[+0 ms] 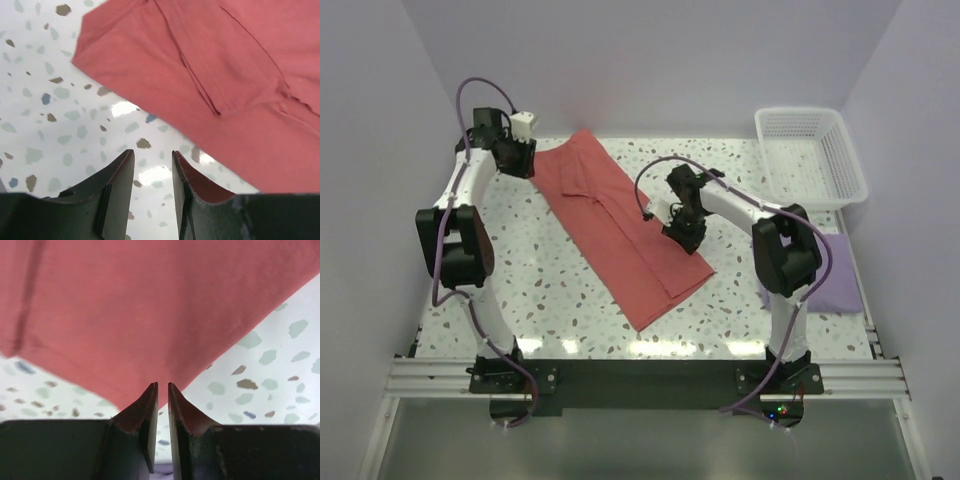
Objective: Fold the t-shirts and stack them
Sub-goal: Fold the tshirt
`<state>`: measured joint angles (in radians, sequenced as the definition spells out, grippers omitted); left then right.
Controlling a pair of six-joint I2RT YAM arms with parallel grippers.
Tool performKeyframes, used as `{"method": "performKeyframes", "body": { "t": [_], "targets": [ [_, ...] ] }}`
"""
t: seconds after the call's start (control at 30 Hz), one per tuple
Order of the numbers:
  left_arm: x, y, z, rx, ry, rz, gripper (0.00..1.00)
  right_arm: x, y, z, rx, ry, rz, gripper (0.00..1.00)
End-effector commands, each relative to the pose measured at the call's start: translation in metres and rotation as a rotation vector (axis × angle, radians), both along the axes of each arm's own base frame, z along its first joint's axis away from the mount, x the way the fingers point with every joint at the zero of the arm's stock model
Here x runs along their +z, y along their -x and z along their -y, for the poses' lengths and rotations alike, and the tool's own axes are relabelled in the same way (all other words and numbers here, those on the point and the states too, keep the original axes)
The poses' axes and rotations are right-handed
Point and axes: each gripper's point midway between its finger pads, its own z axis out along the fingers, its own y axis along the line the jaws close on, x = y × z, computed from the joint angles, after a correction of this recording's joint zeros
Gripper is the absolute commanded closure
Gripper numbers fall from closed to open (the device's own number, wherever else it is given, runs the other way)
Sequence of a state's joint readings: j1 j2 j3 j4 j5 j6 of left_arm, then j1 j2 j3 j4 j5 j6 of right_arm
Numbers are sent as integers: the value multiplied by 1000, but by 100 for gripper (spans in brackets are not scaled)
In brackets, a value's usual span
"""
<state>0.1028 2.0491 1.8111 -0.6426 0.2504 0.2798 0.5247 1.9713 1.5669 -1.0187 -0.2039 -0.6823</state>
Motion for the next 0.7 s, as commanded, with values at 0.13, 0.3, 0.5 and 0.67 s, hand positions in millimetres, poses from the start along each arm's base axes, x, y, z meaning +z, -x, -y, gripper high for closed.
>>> {"method": "performKeyframes", "body": {
  "t": [0.13, 0.3, 0.5, 0.67],
  "targets": [
    [-15, 50, 28, -34, 85, -48, 58, -54, -10, 25, 36, 141, -32, 83],
    [-15, 62, 32, -46, 74, -52, 57, -64, 38, 21, 98, 154, -119, 86],
    [-28, 68, 54, -104, 50, -97, 57, -56, 144, -1, 230, 110, -260, 85],
    [-42, 71, 95, -195, 49, -128, 57, -17, 196, -34, 243, -75, -431, 81]
  ]
}}
